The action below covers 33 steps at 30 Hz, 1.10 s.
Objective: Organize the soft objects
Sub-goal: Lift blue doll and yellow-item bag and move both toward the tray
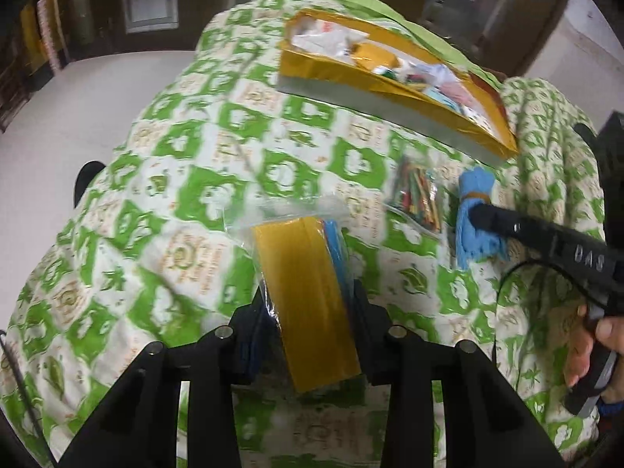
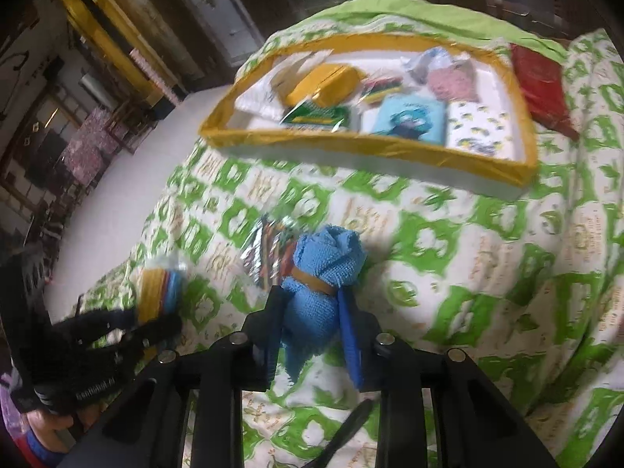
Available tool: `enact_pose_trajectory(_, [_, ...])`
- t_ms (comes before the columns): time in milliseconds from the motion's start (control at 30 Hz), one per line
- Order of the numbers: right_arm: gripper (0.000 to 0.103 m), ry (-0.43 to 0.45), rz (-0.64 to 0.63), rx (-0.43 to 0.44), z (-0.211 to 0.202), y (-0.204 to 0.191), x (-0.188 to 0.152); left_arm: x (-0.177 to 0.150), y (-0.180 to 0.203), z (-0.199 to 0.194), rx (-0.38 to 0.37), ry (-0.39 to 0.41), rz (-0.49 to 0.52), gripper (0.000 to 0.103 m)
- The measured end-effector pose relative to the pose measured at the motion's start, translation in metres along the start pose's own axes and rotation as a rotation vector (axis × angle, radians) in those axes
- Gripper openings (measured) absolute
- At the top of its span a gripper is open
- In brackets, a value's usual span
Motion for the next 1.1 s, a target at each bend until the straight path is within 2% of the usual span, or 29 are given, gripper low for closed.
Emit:
enact_pose_trajectory(100, [0.030,0.000,0.037,-0.020,-0.001,0.010,0.004,-0.001,0.000,0.005,0.005,-0.016,0.000,0.037])
enact_pose_trajectory(267, [0.030,-0.057,0.082,-0.036,0.011,0.020,-0.001,-0.002,0.000,0.009,0.014,-0.022,0.002,0.040])
enact_pose_trajectory(633, [0.030,-0.029,0.043,-0.038,0.007,0.014,-0.002,0.004,0.014,0.001,0.006,0.046,0.065,0.036])
enact_pose_trajectory(1100, [0.030,0.000,0.017,-0.050,0.000,0.012,0.000,0.009,0.010,-0.011,-0.007,0.099,0.030,0.036])
Point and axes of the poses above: each gripper's, at about its wrist camera, not at the fingertips, and z roughly the way its jaws point, y to its right, x to its top, the point moved 7 cm from there along z, roughly the way its jaws point, and after that the axes turned 15 degrees about z, right-handed, at the moved point
